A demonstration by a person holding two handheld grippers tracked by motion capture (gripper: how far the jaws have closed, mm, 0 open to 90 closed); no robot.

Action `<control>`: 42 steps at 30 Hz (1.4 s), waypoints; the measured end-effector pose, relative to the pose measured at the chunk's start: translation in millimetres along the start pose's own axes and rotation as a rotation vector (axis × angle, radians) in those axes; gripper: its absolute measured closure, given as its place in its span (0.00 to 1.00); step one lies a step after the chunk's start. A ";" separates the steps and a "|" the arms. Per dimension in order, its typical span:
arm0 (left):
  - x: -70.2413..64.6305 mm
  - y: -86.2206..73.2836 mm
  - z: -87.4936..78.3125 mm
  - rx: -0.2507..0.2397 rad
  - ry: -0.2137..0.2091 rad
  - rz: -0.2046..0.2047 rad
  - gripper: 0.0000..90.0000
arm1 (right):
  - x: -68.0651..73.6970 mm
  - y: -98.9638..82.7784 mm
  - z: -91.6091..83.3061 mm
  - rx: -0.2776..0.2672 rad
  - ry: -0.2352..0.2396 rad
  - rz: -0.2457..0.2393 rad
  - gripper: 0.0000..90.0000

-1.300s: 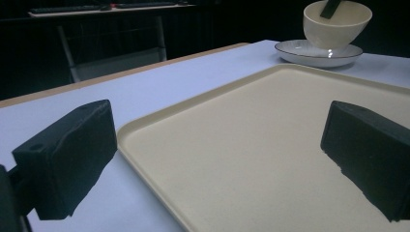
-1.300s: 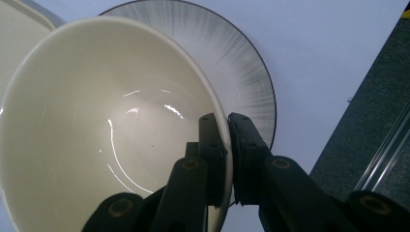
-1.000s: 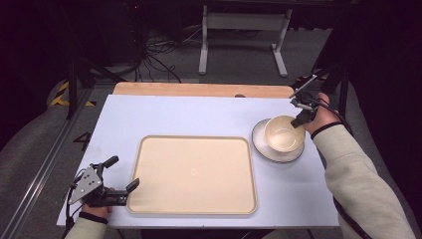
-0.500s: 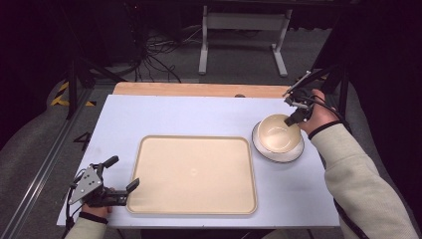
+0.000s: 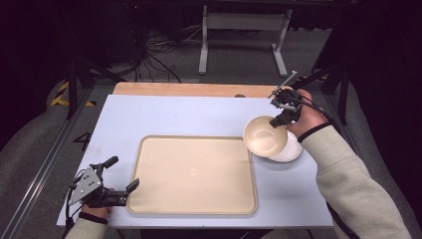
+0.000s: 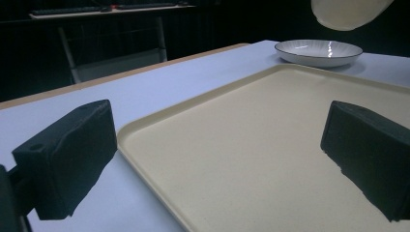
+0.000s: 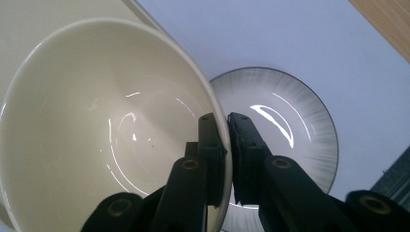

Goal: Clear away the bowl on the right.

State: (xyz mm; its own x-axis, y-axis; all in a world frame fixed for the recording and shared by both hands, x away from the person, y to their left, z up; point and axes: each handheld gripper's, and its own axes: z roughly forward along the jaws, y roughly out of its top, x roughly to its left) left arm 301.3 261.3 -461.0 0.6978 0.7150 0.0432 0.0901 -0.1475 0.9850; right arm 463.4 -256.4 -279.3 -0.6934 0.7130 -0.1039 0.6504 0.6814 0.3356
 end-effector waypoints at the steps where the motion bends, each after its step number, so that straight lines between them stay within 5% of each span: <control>1: 0.2 0.1 0.1 -0.001 0.001 0.002 0.00 | 2.5 1.6 -0.1 -0.005 0.009 -0.004 0.94; 42: 0.9 0.0 0.7 0.000 -0.003 -0.008 0.00 | 106.8 72.8 11.2 -0.093 0.206 -0.243 0.93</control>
State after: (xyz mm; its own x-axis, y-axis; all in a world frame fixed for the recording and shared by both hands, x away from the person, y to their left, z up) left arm 302.4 261.5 -461.1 0.6994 0.7139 0.0344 0.0960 -0.1416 0.9853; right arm 440.2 -128.8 -276.5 -0.8790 0.4768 -0.0026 0.4341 0.8025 0.4093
